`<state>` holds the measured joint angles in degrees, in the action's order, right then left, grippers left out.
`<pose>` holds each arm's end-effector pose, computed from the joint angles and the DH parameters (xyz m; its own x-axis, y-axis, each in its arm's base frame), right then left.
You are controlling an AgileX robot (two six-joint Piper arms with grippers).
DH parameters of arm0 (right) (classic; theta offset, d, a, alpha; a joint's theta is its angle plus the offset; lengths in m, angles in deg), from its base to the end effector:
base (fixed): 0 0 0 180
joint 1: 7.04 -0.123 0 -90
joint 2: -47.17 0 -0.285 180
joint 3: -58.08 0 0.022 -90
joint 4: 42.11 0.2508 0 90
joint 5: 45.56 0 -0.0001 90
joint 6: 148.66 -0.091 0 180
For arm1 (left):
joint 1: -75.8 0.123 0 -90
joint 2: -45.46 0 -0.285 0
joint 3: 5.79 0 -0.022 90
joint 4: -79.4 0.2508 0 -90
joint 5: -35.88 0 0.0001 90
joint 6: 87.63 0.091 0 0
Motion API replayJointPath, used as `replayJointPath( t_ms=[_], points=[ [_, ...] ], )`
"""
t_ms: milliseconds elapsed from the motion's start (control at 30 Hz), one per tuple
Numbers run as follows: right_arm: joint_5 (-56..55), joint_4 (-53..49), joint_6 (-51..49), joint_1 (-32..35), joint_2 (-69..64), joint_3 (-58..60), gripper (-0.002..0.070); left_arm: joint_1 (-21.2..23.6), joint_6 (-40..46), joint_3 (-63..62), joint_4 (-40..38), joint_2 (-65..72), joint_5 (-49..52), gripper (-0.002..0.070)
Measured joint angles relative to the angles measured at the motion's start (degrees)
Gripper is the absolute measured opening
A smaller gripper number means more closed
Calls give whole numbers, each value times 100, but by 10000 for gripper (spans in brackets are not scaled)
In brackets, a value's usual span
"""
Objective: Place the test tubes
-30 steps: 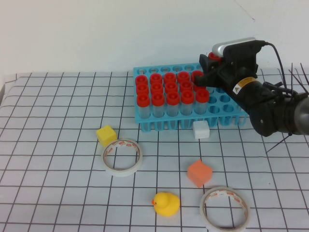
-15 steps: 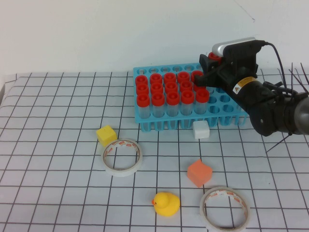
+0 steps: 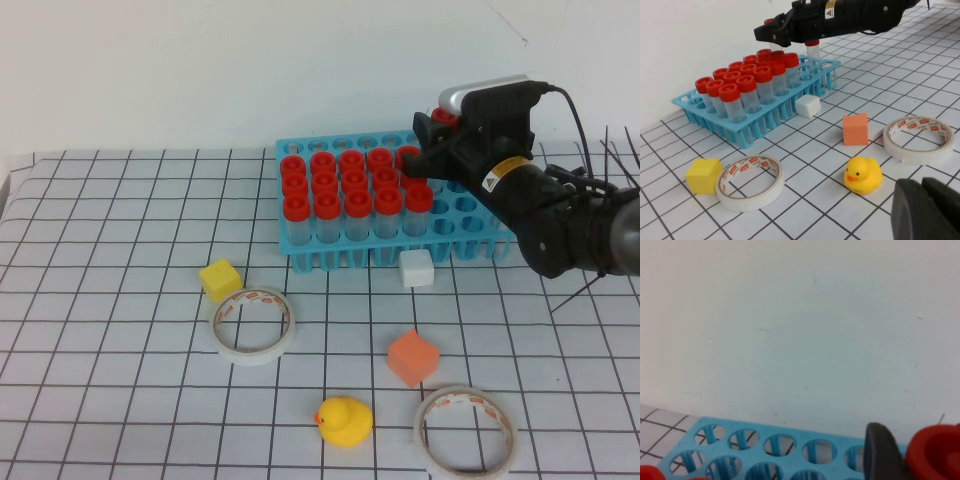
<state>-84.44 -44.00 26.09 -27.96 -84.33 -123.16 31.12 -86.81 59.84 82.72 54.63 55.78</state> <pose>0.4527 0.1751 0.1888 -0.0475 0.0524 -0.9975 -0.3740 0.9250 0.0664 0.0337 -0.0308 0.2479 -0.0104 0.1069 -0.9942 0.6914 0.7191 0.0701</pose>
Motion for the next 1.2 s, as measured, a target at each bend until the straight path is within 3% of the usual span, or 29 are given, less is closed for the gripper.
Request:
replayJointPath(
  t_ms=[1200],
  points=[
    [424, -430, 10, 3, 111, -7, 262, 0, 0, 0, 0, 0, 0, -1]
  ],
)
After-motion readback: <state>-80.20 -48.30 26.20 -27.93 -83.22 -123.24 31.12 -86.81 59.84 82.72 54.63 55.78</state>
